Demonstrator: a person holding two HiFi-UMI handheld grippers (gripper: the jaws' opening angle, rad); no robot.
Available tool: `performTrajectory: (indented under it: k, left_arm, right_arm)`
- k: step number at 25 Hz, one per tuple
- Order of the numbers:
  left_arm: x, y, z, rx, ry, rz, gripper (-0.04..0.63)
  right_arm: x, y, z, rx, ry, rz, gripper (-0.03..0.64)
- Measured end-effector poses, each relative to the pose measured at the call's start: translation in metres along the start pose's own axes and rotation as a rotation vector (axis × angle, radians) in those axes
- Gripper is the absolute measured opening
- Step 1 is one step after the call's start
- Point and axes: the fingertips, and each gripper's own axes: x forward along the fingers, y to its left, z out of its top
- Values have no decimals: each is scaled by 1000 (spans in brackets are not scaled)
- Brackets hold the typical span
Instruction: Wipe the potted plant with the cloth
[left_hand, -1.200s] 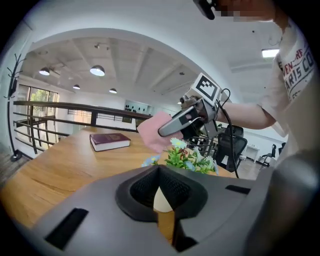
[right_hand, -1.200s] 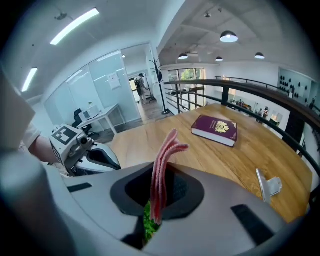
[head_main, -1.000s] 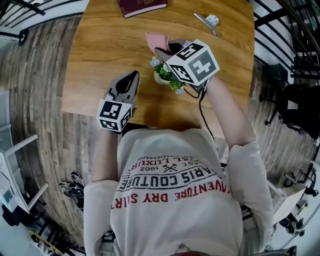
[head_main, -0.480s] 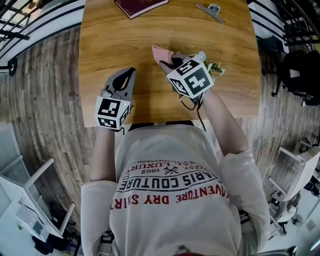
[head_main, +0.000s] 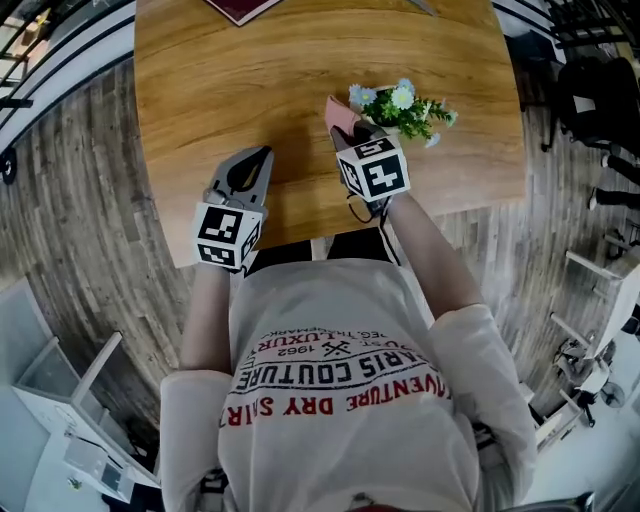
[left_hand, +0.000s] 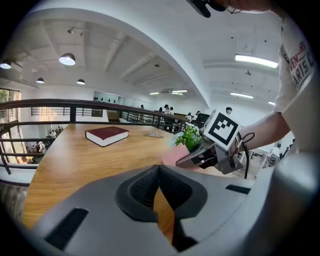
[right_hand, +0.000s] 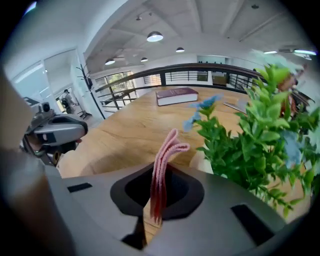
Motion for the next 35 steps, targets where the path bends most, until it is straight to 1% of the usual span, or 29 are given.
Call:
performTrajectory:
  k: [2, 4, 7, 11, 14, 17, 21, 27, 32, 35]
  left_arm:
    - [2, -1, -4, -6, 3, -9, 15]
    - [3, -3, -8, -15, 6, -17, 15]
    - [3, -5, -16, -24, 20, -30, 15]
    - [4, -7, -26, -23, 39, -50, 15]
    - [5, -9, -30, -21, 44, -62, 15]
    - [8, -10, -31, -17, 45, -70, 15]
    - [11, -14, -31, -13, 43, -97, 15]
    - [17, -23, -37, 2, 56, -126, 15]
    - [19, -27, -35, 8, 52, -137, 15]
    - [21, -29, -27, 12, 36, -145, 15]
  right_arm:
    - [3, -11, -8, 25, -10, -57, 37]
    - [4, -20, -12, 52, -25, -94, 37]
    - [5, -22, -13, 118, -55, -111, 37]
    - [3, -25, -16, 252, -99, -127, 37]
    - [0, -30, -24, 328, -104, -141, 37]
    - [-4, -37, -35, 333, -92, -181, 37]
    - [-12, -46, -46, 366, -91, -210, 37]
    - [-21, -62, -67, 385, -81, -260, 37]
    - [-30, -71, -87, 373, -40, -306, 37]
    - [-36, -66, -90, 351, -28, -305, 37]
